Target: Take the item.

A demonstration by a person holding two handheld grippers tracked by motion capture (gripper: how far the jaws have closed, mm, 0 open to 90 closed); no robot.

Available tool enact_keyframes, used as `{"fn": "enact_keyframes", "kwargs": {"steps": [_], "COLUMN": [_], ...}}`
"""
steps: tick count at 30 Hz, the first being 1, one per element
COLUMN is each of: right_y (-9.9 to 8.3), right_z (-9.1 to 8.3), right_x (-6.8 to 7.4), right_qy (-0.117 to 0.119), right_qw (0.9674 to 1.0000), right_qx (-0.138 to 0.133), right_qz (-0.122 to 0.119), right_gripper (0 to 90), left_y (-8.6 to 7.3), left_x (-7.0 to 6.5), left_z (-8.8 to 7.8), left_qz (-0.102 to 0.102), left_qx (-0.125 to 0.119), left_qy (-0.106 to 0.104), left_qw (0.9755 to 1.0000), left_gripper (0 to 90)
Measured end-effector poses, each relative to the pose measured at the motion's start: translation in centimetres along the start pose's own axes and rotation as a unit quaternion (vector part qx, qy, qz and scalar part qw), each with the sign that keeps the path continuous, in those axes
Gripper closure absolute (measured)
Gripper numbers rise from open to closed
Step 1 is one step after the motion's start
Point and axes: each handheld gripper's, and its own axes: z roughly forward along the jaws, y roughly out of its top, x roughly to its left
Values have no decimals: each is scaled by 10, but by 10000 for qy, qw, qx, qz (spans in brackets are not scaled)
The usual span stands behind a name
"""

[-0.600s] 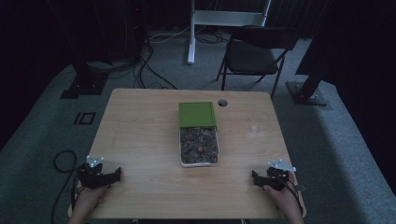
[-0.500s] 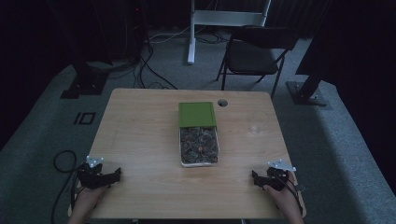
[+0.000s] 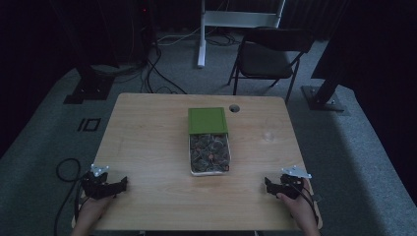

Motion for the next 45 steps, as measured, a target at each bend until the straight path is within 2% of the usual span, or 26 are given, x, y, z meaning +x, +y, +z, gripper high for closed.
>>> {"fn": "enact_keyframes", "kwargs": {"steps": [5,10,17,25,30,36,45], "right_y": [10,18,32,45,57,67,84], "right_z": [-5,-8,-14,-21,-24,-25,-27], "right_x": [4,7,12,19,30,39,57], "right_qy": [83,173,161,277,333,461,672], "right_qw": [9999,9996,9990,9979,9968,9956,9924], "right_qx": [-86,-224,-397,-540,-637,-723,-864], "right_qz": [-79,-33,-150,-214,-346,-384,-559], "right_gripper": [123,123,136,136,136,136,137], "left_y": [0,0,0,0,0,0,0], "left_x": [0,0,0,0,0,0,0], "left_z": [0,0,0,0,0,0,0], "left_qz": [-1,-1,15,14,14,16,16], "left_qx": [-2,-2,-3,-3,-3,-2,-1], "left_qy": [2,2,-17,-17,-17,-16,-18], "left_qw": [10000,10000,10000,10000,10000,10000,10000], "left_gripper": [5,5,5,5,5,5,5]}}
